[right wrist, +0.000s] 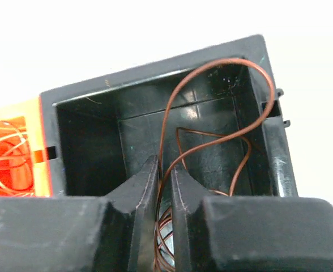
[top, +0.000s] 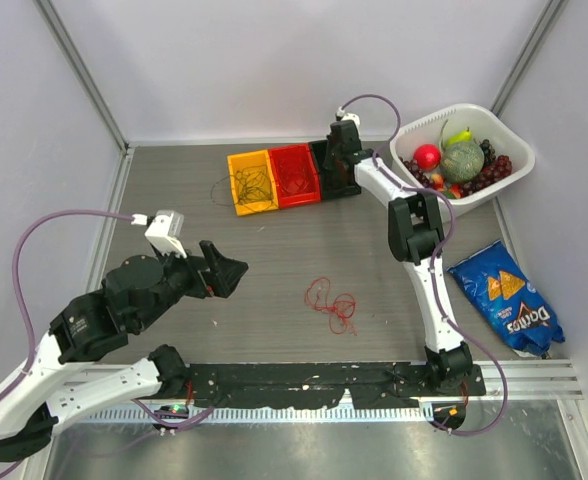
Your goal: Untangle the cables
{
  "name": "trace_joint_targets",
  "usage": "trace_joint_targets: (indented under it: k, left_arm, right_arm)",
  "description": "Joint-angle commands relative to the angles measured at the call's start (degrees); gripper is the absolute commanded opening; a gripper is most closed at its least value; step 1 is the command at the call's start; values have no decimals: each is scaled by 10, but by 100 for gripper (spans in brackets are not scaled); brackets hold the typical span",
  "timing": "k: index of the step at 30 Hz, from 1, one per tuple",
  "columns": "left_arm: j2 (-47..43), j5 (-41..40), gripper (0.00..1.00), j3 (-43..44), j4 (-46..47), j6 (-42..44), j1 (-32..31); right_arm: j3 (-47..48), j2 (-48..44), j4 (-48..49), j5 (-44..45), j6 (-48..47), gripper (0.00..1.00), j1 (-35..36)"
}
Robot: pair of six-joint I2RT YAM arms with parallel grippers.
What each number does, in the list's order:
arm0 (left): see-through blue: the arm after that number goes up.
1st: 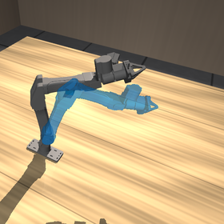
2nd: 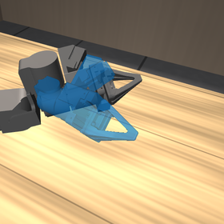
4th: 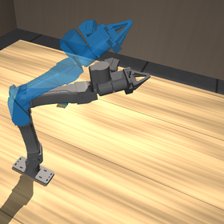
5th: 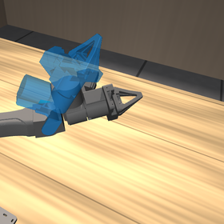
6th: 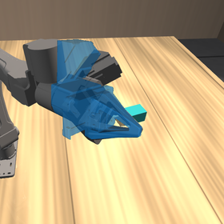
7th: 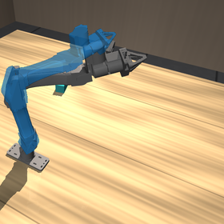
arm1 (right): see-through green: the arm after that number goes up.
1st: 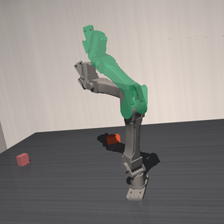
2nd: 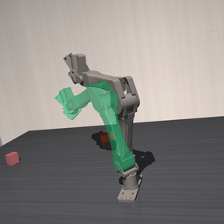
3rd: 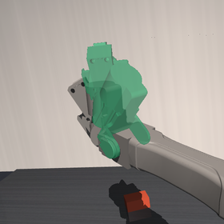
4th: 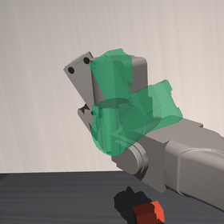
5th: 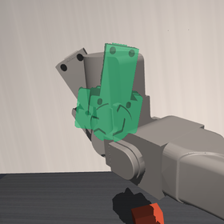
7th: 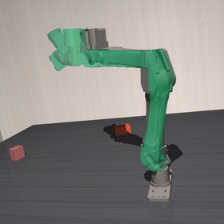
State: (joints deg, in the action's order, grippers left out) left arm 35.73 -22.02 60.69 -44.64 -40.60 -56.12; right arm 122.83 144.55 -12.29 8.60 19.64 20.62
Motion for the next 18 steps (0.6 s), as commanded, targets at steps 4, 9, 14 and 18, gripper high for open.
trace_joint_targets:
  k: [4,9,14,18]
  left_arm:
    - [-9,11,100,-6,10,-17,0]
    - [-14,20,100,0,13,-26,0]
    - [-4,39,100,22,3,-19,0]
    - [28,65,100,0,10,-21,1]
  right_arm:
    - [130,-59,-163,-3,5,38,4]
    - [129,-112,-233,-14,-6,54,4]
    - [88,-168,-279,-14,-21,59,5]
    - [-127,-301,-233,-43,-6,60,6]
